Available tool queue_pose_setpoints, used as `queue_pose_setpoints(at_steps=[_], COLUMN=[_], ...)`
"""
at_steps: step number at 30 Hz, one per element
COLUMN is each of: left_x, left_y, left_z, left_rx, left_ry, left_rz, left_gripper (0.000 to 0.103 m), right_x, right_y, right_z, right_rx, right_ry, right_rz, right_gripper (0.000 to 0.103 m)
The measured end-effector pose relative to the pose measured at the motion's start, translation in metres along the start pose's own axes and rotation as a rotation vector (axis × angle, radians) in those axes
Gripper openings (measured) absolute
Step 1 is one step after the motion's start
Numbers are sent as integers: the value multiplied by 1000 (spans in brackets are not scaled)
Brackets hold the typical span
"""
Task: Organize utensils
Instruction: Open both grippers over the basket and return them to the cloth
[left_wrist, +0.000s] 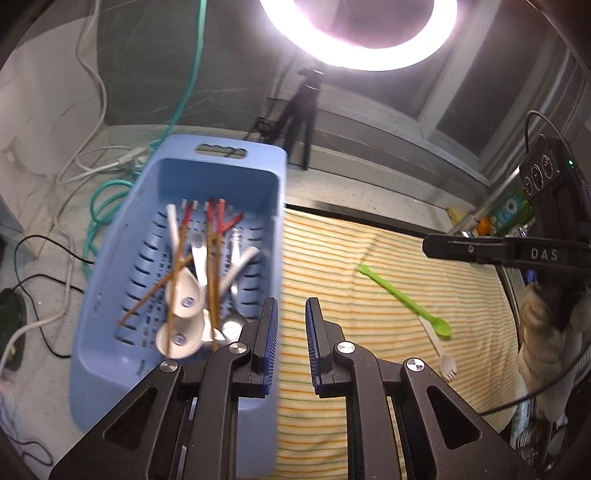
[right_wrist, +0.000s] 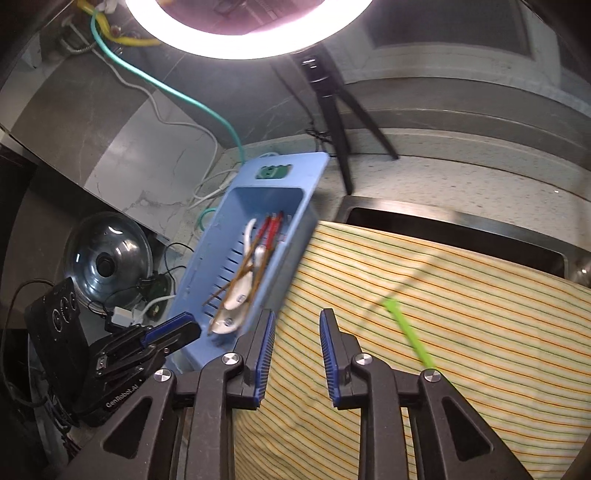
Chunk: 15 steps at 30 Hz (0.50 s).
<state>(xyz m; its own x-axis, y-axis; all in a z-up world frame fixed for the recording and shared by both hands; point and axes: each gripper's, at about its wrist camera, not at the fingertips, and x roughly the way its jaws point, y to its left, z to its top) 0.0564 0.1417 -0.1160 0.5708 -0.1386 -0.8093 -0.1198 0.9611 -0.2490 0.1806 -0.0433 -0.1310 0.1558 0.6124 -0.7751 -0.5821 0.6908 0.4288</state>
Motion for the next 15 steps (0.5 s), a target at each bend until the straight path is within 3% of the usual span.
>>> queue_pose_setpoints(at_steps=[6,15], left_x=[16,47], left_y=[-40,-93], left_z=[-21,-51], left_rx=[37,64], left_ry=[54,133], left_rz=[-57,-141], left_gripper=[18,18], right_x=[-18,-18], right_y=[-46,-93], right_z=[-19,-55], right_rx=[25,71], right_ry=[53,151], right_rz=[-38,-26], right_gripper=[24,24])
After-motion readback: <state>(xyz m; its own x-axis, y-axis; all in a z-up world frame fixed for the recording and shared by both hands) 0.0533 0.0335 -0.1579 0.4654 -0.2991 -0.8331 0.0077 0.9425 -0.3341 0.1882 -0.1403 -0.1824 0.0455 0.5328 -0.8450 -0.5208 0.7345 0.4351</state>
